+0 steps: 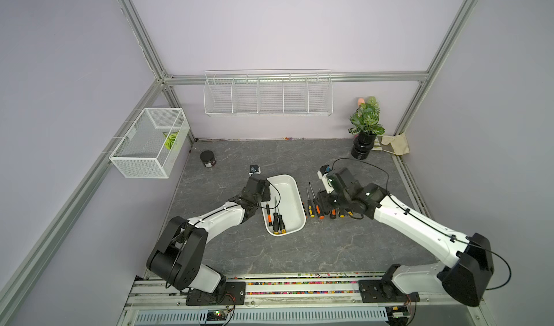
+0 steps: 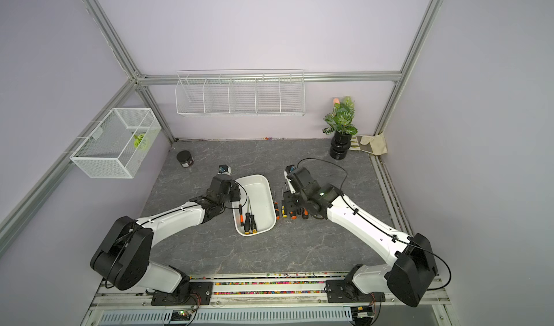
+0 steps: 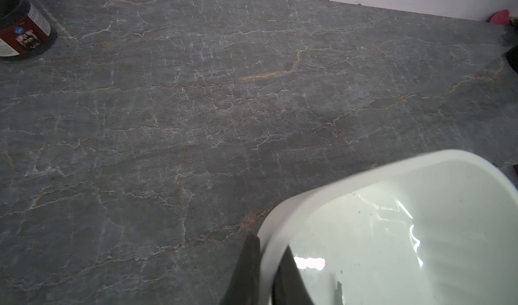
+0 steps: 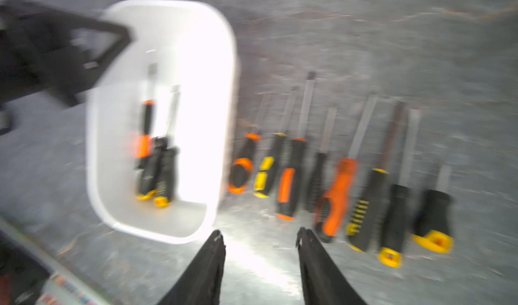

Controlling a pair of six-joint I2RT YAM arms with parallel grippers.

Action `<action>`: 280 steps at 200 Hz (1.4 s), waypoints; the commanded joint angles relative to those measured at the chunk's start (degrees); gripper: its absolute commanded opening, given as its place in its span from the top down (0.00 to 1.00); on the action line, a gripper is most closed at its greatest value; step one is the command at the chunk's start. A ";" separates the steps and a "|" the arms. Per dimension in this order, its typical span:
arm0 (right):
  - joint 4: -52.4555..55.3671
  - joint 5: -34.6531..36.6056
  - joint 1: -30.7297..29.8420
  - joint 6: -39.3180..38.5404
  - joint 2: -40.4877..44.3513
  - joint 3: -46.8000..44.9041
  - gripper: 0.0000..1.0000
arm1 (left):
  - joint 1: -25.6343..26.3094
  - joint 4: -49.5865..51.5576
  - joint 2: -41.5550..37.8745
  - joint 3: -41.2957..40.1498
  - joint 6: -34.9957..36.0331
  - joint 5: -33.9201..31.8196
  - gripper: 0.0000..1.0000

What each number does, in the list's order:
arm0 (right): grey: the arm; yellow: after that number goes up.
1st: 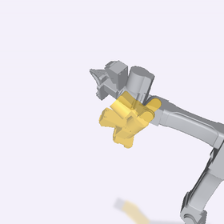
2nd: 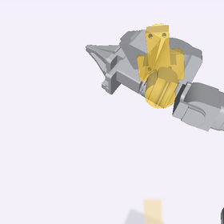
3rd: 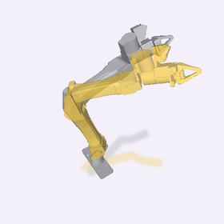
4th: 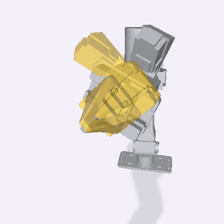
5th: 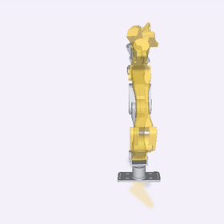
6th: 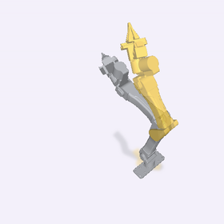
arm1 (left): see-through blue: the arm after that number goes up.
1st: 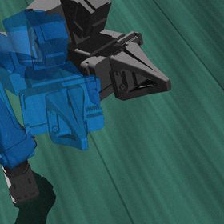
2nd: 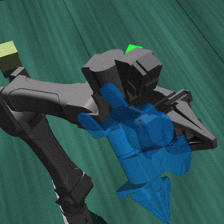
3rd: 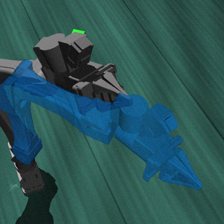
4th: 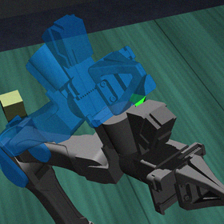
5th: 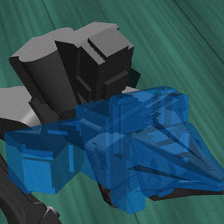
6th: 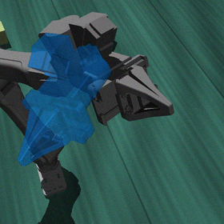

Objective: Take out the screwdriver from the storage box
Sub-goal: Place the screwdriver at the center of the board, then pick up the screwdriver from the storage box.

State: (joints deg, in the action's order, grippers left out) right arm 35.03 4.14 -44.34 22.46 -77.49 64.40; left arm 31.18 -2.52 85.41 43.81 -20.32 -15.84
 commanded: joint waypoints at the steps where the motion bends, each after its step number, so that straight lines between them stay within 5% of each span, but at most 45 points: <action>1: -1.85 -0.52 -5.50 5.89 -3.46 0.85 0.53 | -0.04 0.16 -0.43 -0.01 0.54 -0.93 1.00; 39: -4.75 -1.19 -10.61 7.41 -11.28 3.00 0.56 | -0.07 0.27 -0.66 -0.26 0.41 -0.98 1.00; 131: -4.66 -4.36 -12.09 4.77 -27.97 12.24 0.59 | -0.19 0.17 -1.38 -0.66 0.52 -1.15 1.00; 280: 3.18 -3.52 -11.06 1.11 -40.49 22.88 0.58 | -1.16 -0.80 -1.65 -1.18 0.54 -0.20 1.00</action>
State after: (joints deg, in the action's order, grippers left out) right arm 34.92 0.19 -55.86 25.15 -115.46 85.06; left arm 30.37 -2.52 84.97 43.38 -20.32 -15.79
